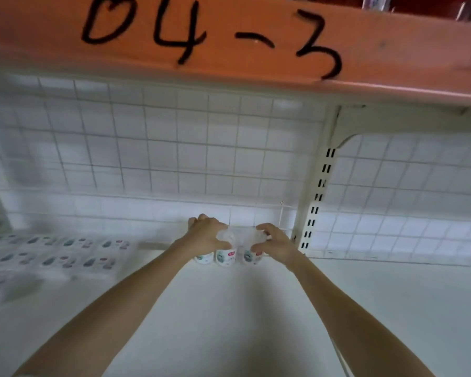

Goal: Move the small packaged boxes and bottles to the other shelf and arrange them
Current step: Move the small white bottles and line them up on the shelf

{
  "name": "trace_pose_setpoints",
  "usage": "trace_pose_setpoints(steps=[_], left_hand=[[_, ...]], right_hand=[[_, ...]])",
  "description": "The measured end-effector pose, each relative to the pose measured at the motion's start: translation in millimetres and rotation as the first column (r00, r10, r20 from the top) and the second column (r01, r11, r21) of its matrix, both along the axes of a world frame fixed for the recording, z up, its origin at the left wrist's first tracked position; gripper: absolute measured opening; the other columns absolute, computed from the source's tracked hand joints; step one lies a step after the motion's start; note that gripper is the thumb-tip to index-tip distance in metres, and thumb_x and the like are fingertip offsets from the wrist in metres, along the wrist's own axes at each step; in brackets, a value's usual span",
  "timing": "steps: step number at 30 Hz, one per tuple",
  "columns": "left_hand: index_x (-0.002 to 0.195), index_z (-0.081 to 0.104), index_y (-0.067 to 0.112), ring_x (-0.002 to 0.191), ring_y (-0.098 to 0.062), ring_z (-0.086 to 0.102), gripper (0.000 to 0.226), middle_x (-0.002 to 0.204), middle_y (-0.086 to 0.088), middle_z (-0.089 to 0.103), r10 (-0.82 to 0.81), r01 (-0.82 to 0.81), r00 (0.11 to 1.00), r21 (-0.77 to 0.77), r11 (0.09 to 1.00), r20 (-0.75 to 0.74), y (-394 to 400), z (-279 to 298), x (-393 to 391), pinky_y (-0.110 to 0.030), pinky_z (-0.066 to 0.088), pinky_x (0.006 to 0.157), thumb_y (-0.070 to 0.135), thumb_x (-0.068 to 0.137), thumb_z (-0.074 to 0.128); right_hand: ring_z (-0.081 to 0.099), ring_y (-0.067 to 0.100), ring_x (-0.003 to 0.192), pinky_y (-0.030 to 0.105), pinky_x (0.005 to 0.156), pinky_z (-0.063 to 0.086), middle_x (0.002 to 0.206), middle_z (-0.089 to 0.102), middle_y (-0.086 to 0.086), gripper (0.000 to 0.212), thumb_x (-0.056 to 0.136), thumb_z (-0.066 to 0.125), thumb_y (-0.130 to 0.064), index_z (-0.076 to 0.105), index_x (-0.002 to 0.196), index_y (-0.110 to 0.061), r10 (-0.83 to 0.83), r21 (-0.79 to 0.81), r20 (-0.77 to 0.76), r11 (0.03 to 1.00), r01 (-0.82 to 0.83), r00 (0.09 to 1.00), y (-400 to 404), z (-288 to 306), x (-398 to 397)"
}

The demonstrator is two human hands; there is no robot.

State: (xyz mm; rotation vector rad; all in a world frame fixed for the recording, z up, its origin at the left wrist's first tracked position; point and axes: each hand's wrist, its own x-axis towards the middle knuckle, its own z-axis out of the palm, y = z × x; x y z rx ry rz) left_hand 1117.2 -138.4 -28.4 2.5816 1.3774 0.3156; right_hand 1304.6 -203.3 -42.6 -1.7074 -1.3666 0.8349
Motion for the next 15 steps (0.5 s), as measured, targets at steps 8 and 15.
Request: trace_pose_setpoints(steps=[8,15], left_hand=[[0.128,0.048,0.025,0.124,-0.018,0.034,0.053,0.128,0.005,0.053,0.037,-0.039,0.998,0.034,0.999,0.044,5.4,-6.6,1.4,-0.035,0.019,0.097,0.049,0.082,0.058],[0.126,0.049,0.024,0.122,-0.015,0.037,0.052,0.125,0.007,0.055,0.027,-0.031,0.996,0.048,0.998,0.086,8.4,-6.9,-1.9,-0.034,0.019,0.097,0.047,0.081,0.062]], right_hand=[[0.053,0.024,0.104,0.039,0.092,0.048,0.113,0.050,0.003,0.061,0.074,0.075,-0.010,0.038,0.122,-0.016,0.016,0.021,-0.075,1.000,-0.015,0.997,8.0,-14.0,-2.9],[0.055,0.023,0.098,0.035,0.085,0.049,0.107,0.054,0.005,0.044,0.077,0.072,-0.009,0.044,0.110,-0.015,0.016,0.058,-0.135,0.998,-0.008,0.991,6.0,-12.5,-6.6]])
